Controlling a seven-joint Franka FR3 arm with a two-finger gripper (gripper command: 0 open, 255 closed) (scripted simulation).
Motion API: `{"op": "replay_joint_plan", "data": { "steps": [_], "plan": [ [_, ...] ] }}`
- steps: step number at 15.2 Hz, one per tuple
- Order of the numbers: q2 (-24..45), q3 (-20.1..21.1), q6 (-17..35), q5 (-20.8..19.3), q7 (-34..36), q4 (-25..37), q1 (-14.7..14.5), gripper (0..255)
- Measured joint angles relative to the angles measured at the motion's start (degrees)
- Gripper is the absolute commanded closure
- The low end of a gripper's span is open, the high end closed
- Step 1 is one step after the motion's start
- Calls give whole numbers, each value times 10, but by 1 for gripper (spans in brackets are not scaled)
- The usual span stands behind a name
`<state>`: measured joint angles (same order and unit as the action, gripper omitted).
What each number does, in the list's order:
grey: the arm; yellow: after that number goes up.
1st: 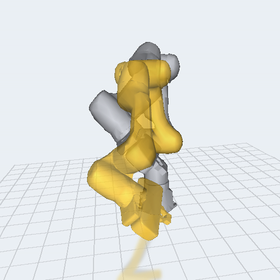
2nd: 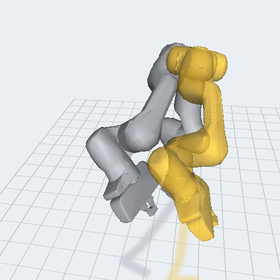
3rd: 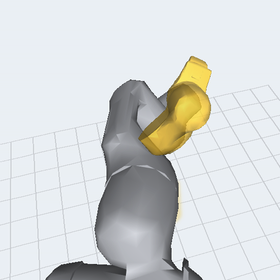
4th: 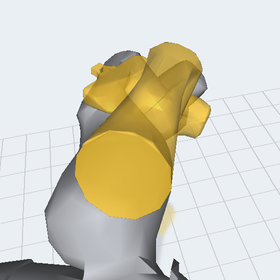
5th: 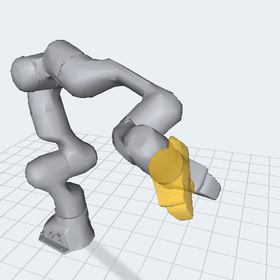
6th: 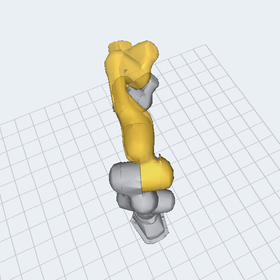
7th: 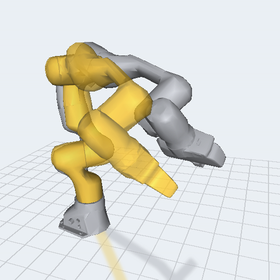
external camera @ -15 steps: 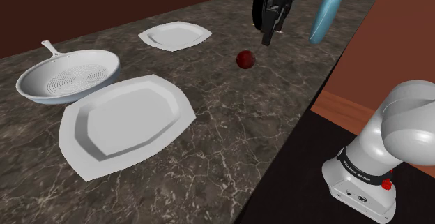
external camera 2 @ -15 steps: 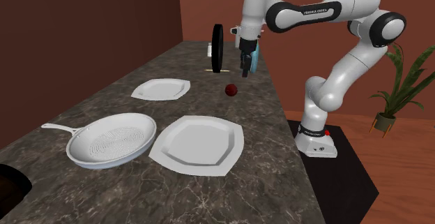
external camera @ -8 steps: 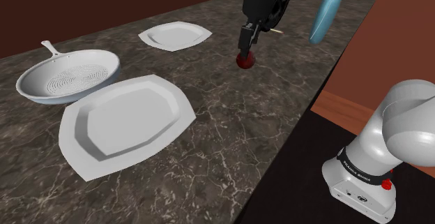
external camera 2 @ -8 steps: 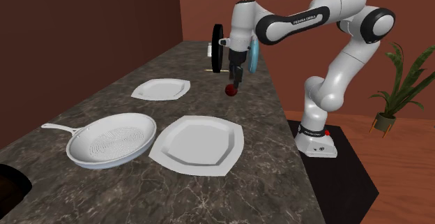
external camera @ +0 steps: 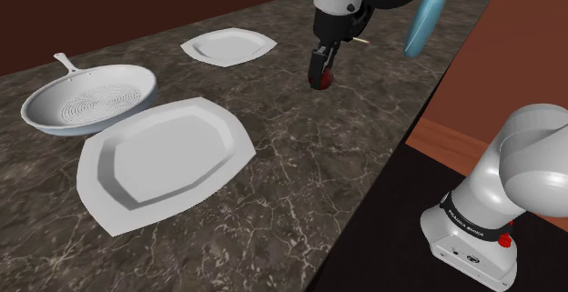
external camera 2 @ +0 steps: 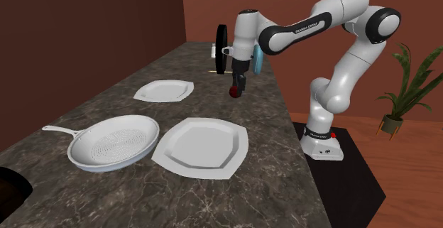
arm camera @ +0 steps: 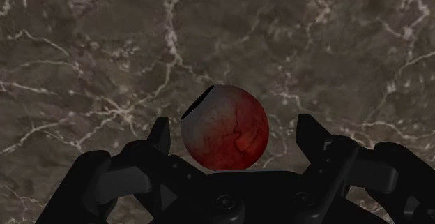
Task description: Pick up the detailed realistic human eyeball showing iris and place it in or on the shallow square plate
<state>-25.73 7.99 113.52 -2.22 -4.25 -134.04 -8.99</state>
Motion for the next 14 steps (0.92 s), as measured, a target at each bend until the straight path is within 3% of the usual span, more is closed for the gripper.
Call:
{"op": "replay_joint_plan", "data": {
  "steps": [4,5,14],
  "plan": [
    [0,0,2,0,0,-1,0,0],
    [0,0,2,0,0,-1,0,255],
    [0,0,2,0,0,-1,0,255]
  ]
}}
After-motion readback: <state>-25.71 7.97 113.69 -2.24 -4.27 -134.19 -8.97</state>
